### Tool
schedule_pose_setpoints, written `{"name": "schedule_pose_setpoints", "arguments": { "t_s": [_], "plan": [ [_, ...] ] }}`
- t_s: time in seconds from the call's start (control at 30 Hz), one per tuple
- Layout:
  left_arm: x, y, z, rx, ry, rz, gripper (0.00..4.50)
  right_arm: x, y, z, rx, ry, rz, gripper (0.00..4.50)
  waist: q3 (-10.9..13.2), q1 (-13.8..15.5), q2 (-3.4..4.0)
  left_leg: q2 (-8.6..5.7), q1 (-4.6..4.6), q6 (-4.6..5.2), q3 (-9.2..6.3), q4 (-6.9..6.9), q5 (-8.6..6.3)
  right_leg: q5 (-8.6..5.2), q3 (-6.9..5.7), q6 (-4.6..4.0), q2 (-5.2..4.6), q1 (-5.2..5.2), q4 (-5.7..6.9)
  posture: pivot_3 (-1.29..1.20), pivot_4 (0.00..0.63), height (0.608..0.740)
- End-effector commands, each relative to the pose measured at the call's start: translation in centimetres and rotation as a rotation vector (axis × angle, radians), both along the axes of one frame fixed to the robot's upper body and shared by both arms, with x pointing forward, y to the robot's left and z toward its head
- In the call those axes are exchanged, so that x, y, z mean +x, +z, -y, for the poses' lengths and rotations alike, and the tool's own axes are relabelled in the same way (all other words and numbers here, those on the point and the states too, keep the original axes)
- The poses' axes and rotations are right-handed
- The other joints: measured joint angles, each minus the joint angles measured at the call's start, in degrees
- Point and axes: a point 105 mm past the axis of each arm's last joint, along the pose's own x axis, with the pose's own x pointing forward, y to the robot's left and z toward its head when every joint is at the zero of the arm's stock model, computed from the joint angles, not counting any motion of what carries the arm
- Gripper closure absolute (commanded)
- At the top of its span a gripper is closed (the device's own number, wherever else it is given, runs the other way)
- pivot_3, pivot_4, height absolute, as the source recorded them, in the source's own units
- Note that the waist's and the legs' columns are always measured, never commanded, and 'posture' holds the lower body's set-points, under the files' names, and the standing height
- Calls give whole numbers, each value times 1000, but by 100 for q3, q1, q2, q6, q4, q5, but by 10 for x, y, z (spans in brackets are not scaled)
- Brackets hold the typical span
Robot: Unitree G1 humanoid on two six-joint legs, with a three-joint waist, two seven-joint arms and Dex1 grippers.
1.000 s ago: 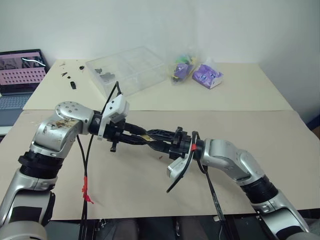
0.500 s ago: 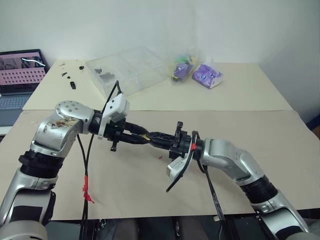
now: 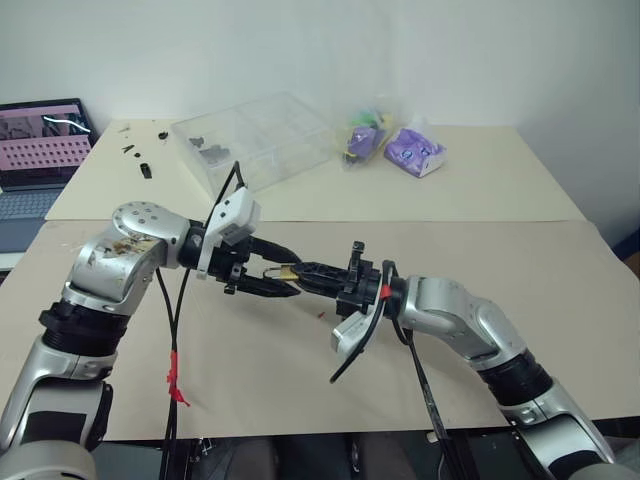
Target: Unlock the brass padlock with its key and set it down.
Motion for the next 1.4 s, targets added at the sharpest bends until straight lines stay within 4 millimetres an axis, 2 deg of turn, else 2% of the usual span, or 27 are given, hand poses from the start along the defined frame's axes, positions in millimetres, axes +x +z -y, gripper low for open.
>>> {"name": "schedule_pose_setpoints", "arguments": {
  "t_s": [0.03,0.13,0.27,0.43,0.57,0.6,0.83,1.0,1.4],
  "plan": [
    [-3,22,1,-37,-19,74,311,2,14,1,41,-2,32,4413,0,-2,0,0,0,0,0,0,0,0,0,0,0,0,0,0,150,740],
    [-4,32,-2,-69,-2,43,311,4,14,2,43,-12,31,4413,0,-2,0,0,0,0,0,0,0,0,0,0,0,0,0,0,150,740],
    [20,70,-19,-234,158,-24,311,7,11,6,42,-41,26,4413,4,8,-7,-1,0,0,-3,0,0,-2,-2,6,1,0,2,0,150,740],
    [37,56,-43,-187,271,-20,311,6,12,9,49,-54,27,4413,3,-27,-5,-1,9,0,-1,0,0,-4,2,6,1,5,2,0,150,740],
    [41,42,-49,-153,268,18,1317,6,12,11,47,-66,24,4413,4,-8,-7,0,2,0,-3,0,0,4,-1,-12,2,0,2,0,150,740],
    [39,39,-47,-148,249,17,1876,6,12,12,46,-68,24,4413,4,-5,-7,0,-1,0,-2,0,0,7,-1,-15,1,-1,2,0,150,740],
    [25,35,-32,-132,152,-7,4482,6,12,12,42,-77,25,4413,4,9,-7,-1,-1,0,-2,0,0,12,-1,-22,0,0,1,0,150,740],
    [12,32,-28,-104,90,-39,4482,6,12,13,40,-82,29,4413,4,-13,-7,-1,0,0,-1,0,0,10,-1,-20,0,0,1,0,150,740],
    [13,23,-31,-65,98,-41,4482,4,25,13,78,-65,55,4413,4,-7,-7,0,1,0,-2,0,0,2,0,-6,1,0,2,0,150,740]
  ]
}}
